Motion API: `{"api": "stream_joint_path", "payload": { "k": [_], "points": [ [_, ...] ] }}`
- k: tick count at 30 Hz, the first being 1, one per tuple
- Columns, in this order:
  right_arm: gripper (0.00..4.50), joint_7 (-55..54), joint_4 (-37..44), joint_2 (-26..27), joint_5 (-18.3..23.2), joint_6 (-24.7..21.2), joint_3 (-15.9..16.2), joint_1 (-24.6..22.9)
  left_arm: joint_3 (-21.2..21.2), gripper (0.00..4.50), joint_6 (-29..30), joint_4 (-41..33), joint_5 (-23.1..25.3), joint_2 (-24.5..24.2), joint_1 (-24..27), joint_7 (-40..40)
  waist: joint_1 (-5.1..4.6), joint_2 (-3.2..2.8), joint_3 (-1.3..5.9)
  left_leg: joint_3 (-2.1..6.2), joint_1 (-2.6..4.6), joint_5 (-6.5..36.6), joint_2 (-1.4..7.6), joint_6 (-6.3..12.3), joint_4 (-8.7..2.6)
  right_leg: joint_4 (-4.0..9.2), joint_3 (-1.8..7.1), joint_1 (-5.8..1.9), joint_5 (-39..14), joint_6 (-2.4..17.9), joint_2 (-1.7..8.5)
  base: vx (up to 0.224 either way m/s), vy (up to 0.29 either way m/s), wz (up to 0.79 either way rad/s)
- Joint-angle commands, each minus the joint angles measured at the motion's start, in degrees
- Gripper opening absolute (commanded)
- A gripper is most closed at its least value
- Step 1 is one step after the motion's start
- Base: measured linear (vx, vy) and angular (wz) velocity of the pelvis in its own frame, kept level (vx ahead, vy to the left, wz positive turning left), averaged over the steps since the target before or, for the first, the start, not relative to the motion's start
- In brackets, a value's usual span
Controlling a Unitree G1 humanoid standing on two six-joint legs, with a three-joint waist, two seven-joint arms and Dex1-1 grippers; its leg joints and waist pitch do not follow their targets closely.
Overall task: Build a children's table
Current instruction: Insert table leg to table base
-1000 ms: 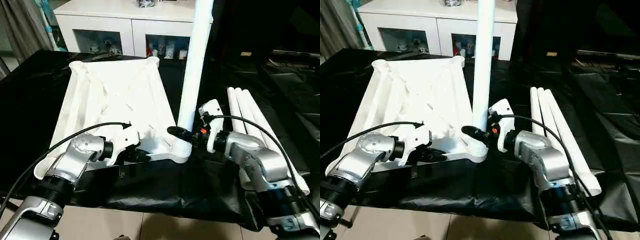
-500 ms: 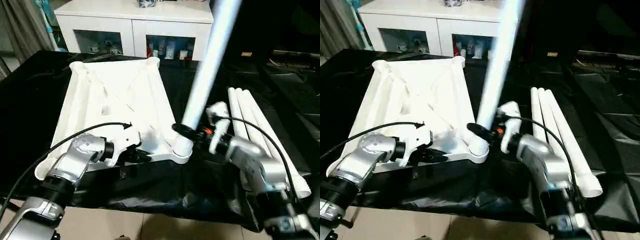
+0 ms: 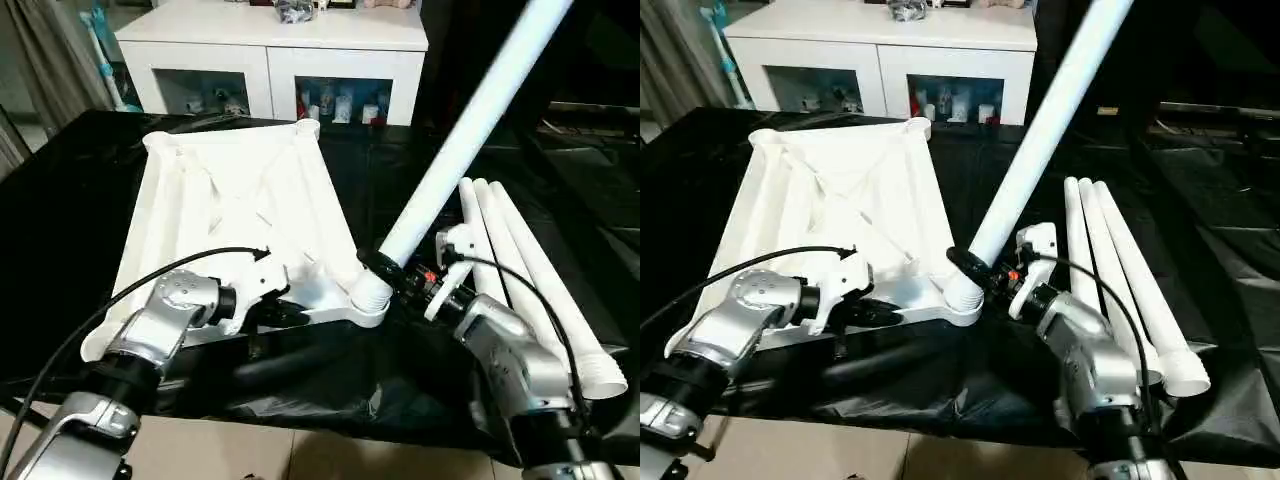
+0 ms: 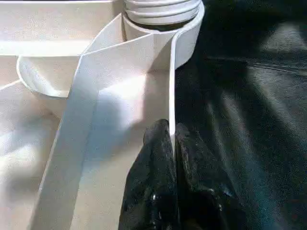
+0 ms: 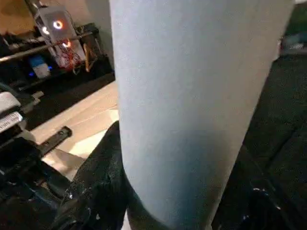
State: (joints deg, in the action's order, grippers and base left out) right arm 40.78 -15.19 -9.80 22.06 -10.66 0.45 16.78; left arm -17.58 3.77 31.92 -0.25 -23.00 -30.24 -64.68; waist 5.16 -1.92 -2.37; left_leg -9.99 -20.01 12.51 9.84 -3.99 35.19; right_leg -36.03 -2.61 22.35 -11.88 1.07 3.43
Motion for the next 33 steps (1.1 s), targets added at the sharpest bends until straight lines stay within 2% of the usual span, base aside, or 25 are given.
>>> {"api": "stream_joint_path", "payload": {
  "k": [1, 2, 4, 6, 7, 8, 11, 12, 14, 16, 17, 18, 24, 25, 27, 30, 33],
  "points": [
    [1.85, -0.12, -2.24, -0.37, -3.10, -1.18, 2.43, -2.07, 1.27, 0.00, -1.10, 0.26, -0.79, 0.99, -1.37, 1.88, -0.35, -0.05, 2.56, 1.40, 0.09, 12.64, 3.31, 0.49, -5.42, 5.37, 3.18, -2.17, -14.58, 10.91, 5.08, 0.000, 0.000, 0.00],
    [1.85, -0.01, -2.22, -0.46, -3.33, -1.04, 2.64, -2.10, 1.29, 0.00, -1.13, 0.28, -0.78, 0.99, -1.36, 1.84, -0.34, -0.03, 2.51, 1.40, 0.07, 12.79, 3.31, 0.64, -5.49, 5.47, 3.18, -2.18, -15.26, 10.70, 5.12, 0.000, 0.000, 0.00],
    [1.85, 0.78, -2.18, -1.23, -4.72, -0.66, 4.22, -1.99, 1.29, 0.00, -1.36, 0.60, -0.65, 1.01, -1.50, 1.69, -0.38, 0.41, 2.44, 1.34, 0.11, 12.85, 3.33, 0.80, -5.57, 5.70, 3.13, -2.11, -17.15, 10.15, 5.12, 0.000, 0.000, 0.00],
    [1.85, 1.33, -2.21, -1.57, -5.02, -0.88, 4.84, -1.73, 1.29, 0.00, -1.34, 0.81, -0.64, 1.05, -1.72, 1.64, -0.27, 0.23, 2.40, 1.38, 0.09, 12.41, 3.33, 1.03, -5.61, 5.85, 3.21, -2.14, -18.51, 9.70, 5.30, 0.000, 0.000, 0.00],
    [1.85, 2.44, -2.39, -2.11, -5.34, -1.12, 5.89, -1.32, 1.24, 0.00, -1.56, 1.28, -0.52, 1.09, -2.08, 1.63, -0.25, 0.72, 2.47, 1.32, 0.18, 11.84, 3.40, 1.37, -5.59, 5.87, 3.23, -2.08, -18.57, 9.53, 5.30, 0.000, 0.000, 0.00],
    [1.85, 2.51, -2.40, -2.15, -5.38, -1.15, 5.97, -1.28, 1.24, 0.00, -1.58, 1.30, -0.51, 1.09, -2.09, 1.63, -0.25, 0.54, 2.46, 1.32, 0.04, 11.21, 3.38, 1.56, -5.60, 5.82, 3.24, -2.12, -18.28, 9.50, 5.31, 0.000, 0.000, 0.00],
    [1.85, 4.73, -2.64, -3.22, -6.80, -1.83, 8.13, -0.41, 1.23, 0.00, -1.83, 1.65, -0.30, 1.11, -2.30, 1.49, -0.31, 1.17, 2.36, 1.20, 0.02, 10.75, 3.37, 1.93, -5.58, 5.97, 3.22, -1.98, -19.36, 8.97, 5.27, 0.000, 0.000, 0.00],
    [1.85, 5.37, -2.71, -3.58, -7.10, -2.12, 8.75, -0.18, 1.23, 0.00, -1.98, 1.79, -0.21, 1.14, -2.33, 1.53, -0.24, 1.03, 2.32, 1.23, 0.05, 10.86, 3.35, 1.95, -5.60, 5.96, 3.22, -1.96, -19.80, 8.90, 5.29, 0.000, 0.000, 0.00],
    [1.85, 6.33, -2.78, -4.09, -7.38, -2.94, 9.64, 0.25, 1.21, 0.00, -2.09, 1.94, -0.14, 1.15, -2.33, 1.55, -0.25, 1.13, 2.32, 1.25, 0.02, 10.62, 3.41, 2.03, -5.68, 6.02, 3.22, -1.99, -20.11, 8.74, 5.29, 0.000, 0.000, 0.00],
    [1.85, 7.29, -3.23, -4.82, -8.09, -3.55, 10.49, 0.91, 0.88, 0.00, -2.08, 1.82, 0.16, 1.05, -2.14, 1.47, -0.36, 1.63, 2.29, 1.19, -0.02, 10.67, 3.41, 2.09, -5.68, 6.06, 3.22, -1.96, -20.66, 8.52, 5.33, 0.000, 0.000, 0.00],
    [1.85, 7.49, -3.39, -4.96, -8.26, -3.66, 10.63, 1.06, 0.82, 0.00, -2.08, 1.80, 0.21, 1.04, -2.10, 1.44, -0.27, 1.43, 2.27, 1.23, 0.06, 10.71, 3.44, 2.09, -5.71, 6.11, 3.26, -1.84, -21.14, 8.41, 5.36, 0.000, 0.000, 0.00],
    [1.85, 8.09, -3.71, -5.20, -8.31, -4.09, 10.90, 1.33, 0.77, 0.00, -2.02, 1.79, 0.25, 1.07, -2.05, 1.49, -0.38, 1.69, 2.25, 1.18, 0.07, 10.94, 3.48, 2.02, -5.74, 6.15, 3.29, -1.81, -21.15, 8.42, 5.31, 0.000, 0.000, 0.00],
    [1.85, 10.80, -5.77, -6.68, -9.45, -4.74, 12.67, 2.27, 0.22, 0.00, -1.54, 1.63, 0.68, 0.73, -1.97, 0.82, -0.41, 1.66, 2.19, 1.24, 0.03, 11.50, 3.52, 2.03, -5.82, 6.23, 3.26, -1.82, -21.74, 8.43, 5.40, 0.000, 0.000, 0.00],
    [1.85, 11.23, -6.79, -6.76, -9.80, -4.66, 12.99, 2.53, 0.11, 0.00, -1.61, 1.71, 0.67, 0.54, -2.05, 0.32, -0.35, 1.35, 2.23, 1.31, 0.06, 11.53, 3.56, 1.93, -5.84, 6.20, 3.30, -1.83, -21.72, 8.43, 5.47, 0.000, 0.000, 0.00],
    [1.85, 11.52, -7.45, -6.79, -10.02, -4.65, 13.19, 2.70, 0.03, 0.00, -1.65, 1.70, 0.69, 0.39, -2.08, -0.04, -0.48, 1.56, 2.26, 1.32, -0.02, 11.64, 3.53, 1.84, -5.90, 6.19, 3.26, -1.91, -21.34, 8.52, 5.41, 0.000, 0.000, 0.00],
    [1.85, 11.35, -11.42, -6.01, -10.89, -3.80, 12.99, 3.99, -0.69, 0.00, -2.20, 1.78, 0.83, -0.55, -2.21, -2.73, -0.70, 0.94, 2.34, 1.39, 0.05, 12.21, 3.57, 1.46, -5.98, 6.10, 3.24, -1.85, -19.79, 9.36, 5.37, 0.000, 0.000, 0.00],
    [1.85, 11.80, -13.18, -5.77, -11.53, -2.81, 13.06, 4.65, -0.95, 0.00, -2.37, 1.90, 0.87, -1.28, -2.27, -4.16, -1.16, 0.94, 2.40, 1.45, 0.15, 13.46, 3.66, 0.77, -6.16, 6.02, 3.19, -1.99, -18.60, 10.11, 5.27, 0.000, 0.000, 0.00]
  ]
}}
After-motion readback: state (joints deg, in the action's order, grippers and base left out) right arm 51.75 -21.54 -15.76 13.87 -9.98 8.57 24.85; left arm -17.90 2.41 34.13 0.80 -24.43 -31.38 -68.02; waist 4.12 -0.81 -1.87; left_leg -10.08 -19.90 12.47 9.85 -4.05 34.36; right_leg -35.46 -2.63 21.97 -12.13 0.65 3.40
